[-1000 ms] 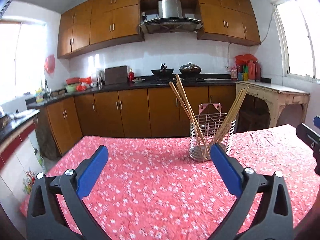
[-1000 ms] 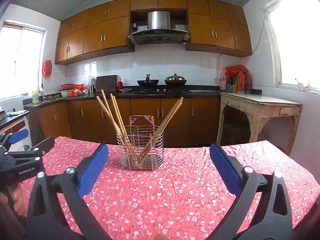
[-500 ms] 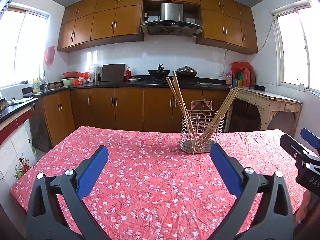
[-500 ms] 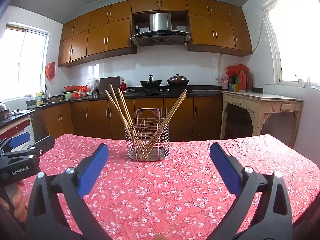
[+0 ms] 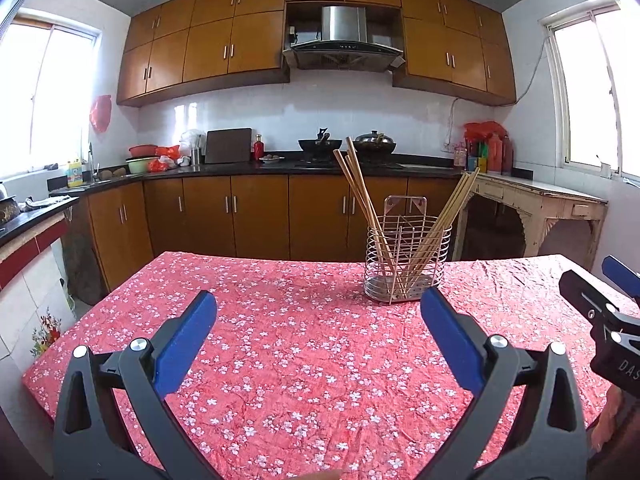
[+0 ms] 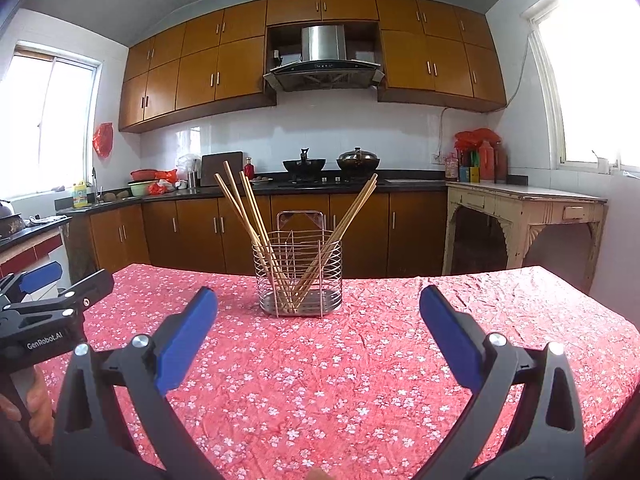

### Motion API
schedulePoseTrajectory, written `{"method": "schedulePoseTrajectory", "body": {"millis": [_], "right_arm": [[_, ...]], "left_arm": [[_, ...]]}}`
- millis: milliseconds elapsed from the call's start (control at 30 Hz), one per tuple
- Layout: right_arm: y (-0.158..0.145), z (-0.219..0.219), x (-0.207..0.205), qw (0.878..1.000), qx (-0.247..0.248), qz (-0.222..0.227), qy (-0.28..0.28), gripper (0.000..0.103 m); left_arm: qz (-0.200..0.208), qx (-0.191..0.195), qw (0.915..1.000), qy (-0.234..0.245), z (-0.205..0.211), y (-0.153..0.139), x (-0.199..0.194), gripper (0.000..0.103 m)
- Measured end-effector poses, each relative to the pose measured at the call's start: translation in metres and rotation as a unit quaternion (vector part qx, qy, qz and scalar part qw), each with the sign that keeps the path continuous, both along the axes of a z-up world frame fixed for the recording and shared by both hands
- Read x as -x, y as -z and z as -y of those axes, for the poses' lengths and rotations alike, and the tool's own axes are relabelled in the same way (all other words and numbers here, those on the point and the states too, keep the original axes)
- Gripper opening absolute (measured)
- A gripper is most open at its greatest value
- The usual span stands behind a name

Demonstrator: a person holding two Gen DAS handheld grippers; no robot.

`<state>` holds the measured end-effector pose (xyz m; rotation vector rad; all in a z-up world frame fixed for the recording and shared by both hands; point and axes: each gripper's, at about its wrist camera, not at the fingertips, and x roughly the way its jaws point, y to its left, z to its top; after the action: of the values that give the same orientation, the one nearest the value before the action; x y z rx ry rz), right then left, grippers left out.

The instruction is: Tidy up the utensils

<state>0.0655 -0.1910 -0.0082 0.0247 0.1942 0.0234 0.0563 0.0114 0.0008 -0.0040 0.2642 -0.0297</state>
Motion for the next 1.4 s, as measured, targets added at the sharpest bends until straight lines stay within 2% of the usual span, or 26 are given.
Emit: {"method": "schedulePoseTrajectory", "body": {"millis": [1400], "right_arm": [[0.0030,0.0025,-0.0011,1.000,-0.010,-0.004,0.001,0.099]], "left_arm": [[0.002,-0.001,1.0000,0.006,0.0083,0.0004,0.0024,0.101]]}}
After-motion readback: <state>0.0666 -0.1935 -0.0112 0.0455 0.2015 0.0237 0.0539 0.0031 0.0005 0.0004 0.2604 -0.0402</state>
